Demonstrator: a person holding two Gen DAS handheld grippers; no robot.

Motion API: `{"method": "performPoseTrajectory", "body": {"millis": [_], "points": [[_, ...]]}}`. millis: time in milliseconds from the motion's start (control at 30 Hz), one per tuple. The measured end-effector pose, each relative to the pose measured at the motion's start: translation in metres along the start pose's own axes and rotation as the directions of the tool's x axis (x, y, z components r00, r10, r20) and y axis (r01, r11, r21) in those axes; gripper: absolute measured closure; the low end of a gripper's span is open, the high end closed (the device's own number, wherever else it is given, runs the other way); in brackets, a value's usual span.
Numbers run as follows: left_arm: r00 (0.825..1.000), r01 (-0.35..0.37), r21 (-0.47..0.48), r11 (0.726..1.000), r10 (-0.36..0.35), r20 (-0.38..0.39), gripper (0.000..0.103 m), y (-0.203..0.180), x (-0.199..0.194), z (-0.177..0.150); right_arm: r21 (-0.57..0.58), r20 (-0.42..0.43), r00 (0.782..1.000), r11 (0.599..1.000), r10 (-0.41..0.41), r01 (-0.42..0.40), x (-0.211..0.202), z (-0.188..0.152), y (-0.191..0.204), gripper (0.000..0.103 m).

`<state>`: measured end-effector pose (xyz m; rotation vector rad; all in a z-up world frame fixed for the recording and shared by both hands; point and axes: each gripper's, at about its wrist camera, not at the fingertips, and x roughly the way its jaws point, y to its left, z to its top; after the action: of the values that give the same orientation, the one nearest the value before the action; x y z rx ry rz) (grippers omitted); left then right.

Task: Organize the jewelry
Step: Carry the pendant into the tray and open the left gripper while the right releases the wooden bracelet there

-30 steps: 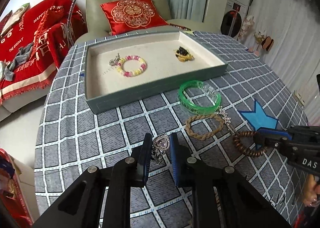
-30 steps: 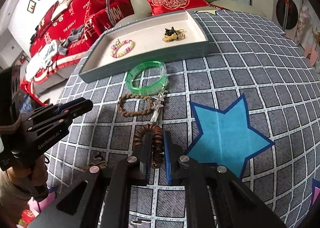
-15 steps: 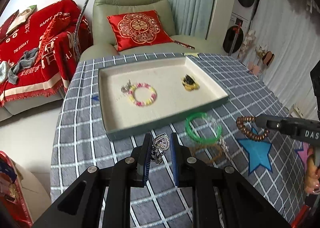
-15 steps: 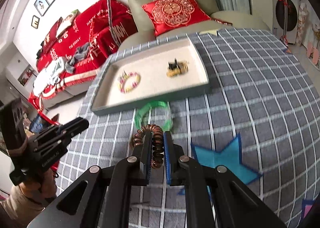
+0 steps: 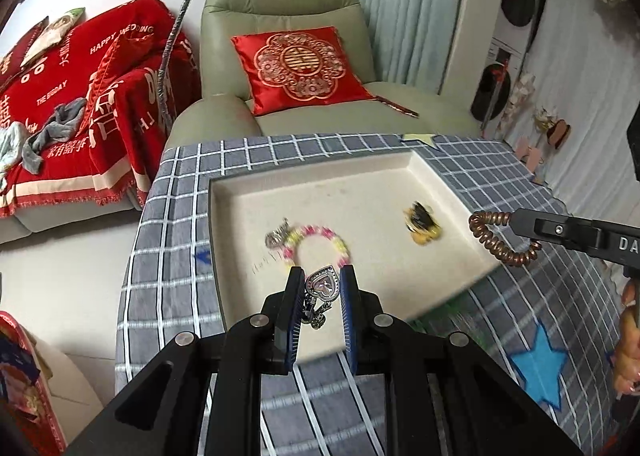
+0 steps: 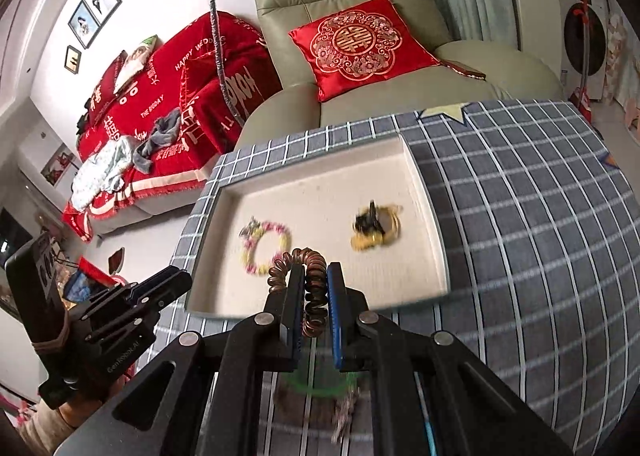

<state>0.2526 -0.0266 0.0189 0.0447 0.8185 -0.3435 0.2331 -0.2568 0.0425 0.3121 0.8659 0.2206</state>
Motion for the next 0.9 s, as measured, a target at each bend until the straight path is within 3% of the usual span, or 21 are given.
{"method": "performPoseTrajectory", "body": {"millis": [500,900], "points": [[0.991,-0.085,-0.025,0.996,0.082,-0.103,0.071,0.017,0.079,0.018,-0.002,-0.052,0.998,1.000,-0.023,0.023,0.094,0.040,-0.010,0.091],[0.981,-0.125,-0.007,0.992,0.122,-0.152,0.071,0.016,0.098,0.015,-0.027,-0.082,0.995,0.998,-0.059,0.056,0.137,0.038,-0.010,0.091]]}}
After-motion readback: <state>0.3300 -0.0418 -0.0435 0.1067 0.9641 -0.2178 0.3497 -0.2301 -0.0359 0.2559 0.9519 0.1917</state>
